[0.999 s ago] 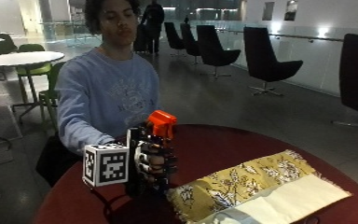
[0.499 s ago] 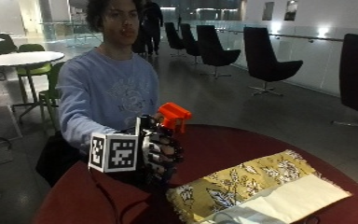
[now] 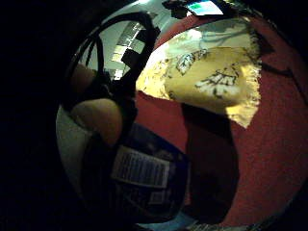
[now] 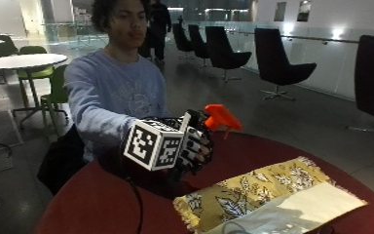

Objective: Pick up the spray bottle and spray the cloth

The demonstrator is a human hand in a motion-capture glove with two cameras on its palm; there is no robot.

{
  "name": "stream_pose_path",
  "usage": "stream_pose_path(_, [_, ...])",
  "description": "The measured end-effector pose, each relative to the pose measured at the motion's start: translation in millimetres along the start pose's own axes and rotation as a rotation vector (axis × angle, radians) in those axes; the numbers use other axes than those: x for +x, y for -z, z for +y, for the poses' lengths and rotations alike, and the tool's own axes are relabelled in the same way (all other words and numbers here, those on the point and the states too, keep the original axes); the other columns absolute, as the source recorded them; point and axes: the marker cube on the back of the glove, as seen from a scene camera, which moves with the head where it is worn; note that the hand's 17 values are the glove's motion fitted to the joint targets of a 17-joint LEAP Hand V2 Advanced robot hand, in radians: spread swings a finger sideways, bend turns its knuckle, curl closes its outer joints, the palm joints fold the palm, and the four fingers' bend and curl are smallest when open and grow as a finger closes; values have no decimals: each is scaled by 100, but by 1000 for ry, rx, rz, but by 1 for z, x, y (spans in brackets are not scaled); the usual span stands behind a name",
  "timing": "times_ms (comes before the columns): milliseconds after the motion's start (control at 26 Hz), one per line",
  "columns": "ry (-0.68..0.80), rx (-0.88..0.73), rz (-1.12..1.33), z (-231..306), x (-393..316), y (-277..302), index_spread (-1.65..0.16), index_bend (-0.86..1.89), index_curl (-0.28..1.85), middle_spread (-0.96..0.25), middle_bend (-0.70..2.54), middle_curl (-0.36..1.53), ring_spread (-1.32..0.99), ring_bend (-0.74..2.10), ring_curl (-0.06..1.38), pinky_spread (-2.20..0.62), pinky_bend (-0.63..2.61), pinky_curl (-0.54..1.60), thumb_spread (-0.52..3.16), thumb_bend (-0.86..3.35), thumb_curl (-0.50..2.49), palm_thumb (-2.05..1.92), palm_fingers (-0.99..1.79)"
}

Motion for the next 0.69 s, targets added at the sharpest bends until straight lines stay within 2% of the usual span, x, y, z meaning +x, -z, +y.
stream_pose_path(307, [-207, -149, 74, -21, 8, -23, -17, 15, 38, -5, 37, 46, -2, 50, 40, 24, 21, 33, 117, -1, 43, 66, 116])
stream_pose_path(691, [-262, -166, 46, -32, 12, -26, -16, 16, 40, -4, 36, 47, -2, 50, 41, 25, 21, 35, 120, -2, 43, 65, 114])
